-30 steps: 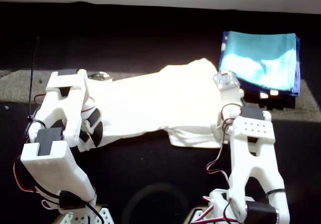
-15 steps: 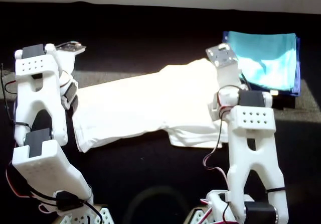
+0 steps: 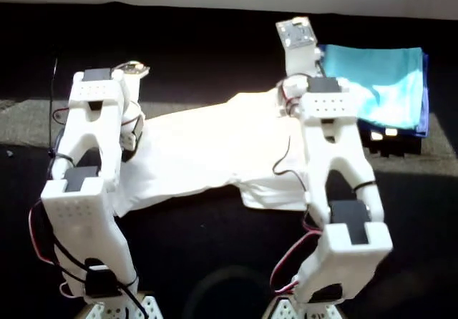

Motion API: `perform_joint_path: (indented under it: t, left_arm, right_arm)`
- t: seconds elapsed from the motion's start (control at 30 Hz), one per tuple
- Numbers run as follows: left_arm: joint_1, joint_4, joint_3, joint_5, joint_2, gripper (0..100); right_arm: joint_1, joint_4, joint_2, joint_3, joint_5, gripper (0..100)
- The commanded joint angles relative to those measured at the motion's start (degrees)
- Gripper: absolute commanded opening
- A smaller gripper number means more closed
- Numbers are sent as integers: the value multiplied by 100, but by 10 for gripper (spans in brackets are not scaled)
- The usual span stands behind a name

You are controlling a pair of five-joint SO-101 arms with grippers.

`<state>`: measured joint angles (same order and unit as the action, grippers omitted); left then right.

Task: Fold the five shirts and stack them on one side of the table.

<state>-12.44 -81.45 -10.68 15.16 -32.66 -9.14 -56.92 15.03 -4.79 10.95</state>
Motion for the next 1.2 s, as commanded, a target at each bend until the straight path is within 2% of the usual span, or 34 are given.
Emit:
perform_joint_path:
  t: [0.0,0.23,0.4,0.5,0.77,0.97,1.17]
  left_arm:
    - [-303,158,-514,-44,-268,9]
    - [-998,141,-2149,123,-1323,9]
    - [-1270,-26,-3521,422,-2255,9]
    - [-1349,-457,-4470,422,-2703,9]
    - [-1349,-1881,-6299,396,-3248,9]
    - [-1376,-1978,-6360,387,-3064,9]
    - [-1376,-1978,-5068,387,-1842,9]
  right_arm:
    - [-22,48,998,-1279,-211,17]
    - [13,40,2853,-2897,-229,17]
    - [242,-215,3512,-3758,-229,17]
    - [268,-822,3618,-4189,-220,17]
    - [180,-3319,3424,-5604,-211,12]
    - [119,-4400,3415,-7011,-202,12]
    - [110,-4435,3363,-7204,-229,12]
